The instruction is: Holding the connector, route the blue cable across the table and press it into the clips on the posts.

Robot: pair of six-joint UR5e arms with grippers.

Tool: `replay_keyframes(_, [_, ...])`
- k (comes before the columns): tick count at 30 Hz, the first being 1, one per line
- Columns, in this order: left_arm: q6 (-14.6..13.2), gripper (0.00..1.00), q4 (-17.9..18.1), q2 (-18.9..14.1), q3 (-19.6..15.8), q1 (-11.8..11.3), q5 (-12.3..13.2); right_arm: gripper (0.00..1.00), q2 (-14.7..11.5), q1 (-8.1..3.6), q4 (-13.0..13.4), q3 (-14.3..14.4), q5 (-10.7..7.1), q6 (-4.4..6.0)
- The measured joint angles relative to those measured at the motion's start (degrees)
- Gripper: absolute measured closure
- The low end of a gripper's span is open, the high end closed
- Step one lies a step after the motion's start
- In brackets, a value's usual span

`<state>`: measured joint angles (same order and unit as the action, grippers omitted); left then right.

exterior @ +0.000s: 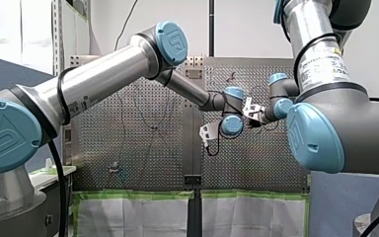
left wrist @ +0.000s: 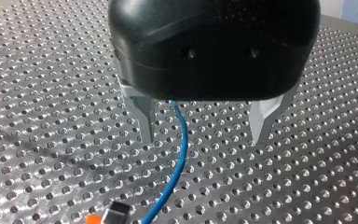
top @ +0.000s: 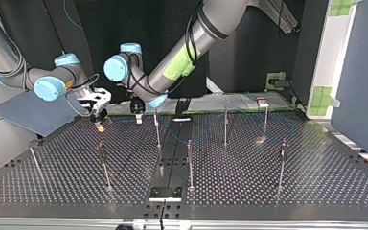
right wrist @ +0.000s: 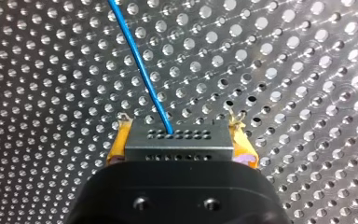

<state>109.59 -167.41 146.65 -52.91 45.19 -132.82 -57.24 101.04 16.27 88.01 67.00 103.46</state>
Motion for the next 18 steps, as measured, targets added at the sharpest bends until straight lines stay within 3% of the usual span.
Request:
replay_keyframes(5, [0.6,0.00,-0.8,0.0,0.0,0.0,0.1,1.00,-1.2,0.00,-2.1,0.3,0.09,-1.15])
replay_keyframes(12, [1.2,0.00,-1.9,0.0,0.1,0.4,0.3,1.00,-4.5,0.16,-2.8,1.6,0.06,0.15])
replay_keyframes(18, [1.3,0.00,-2.3,0.0,0.1,0.6,0.4,1.00,-5.1,0.57,-2.8,1.8,-0.15,0.21])
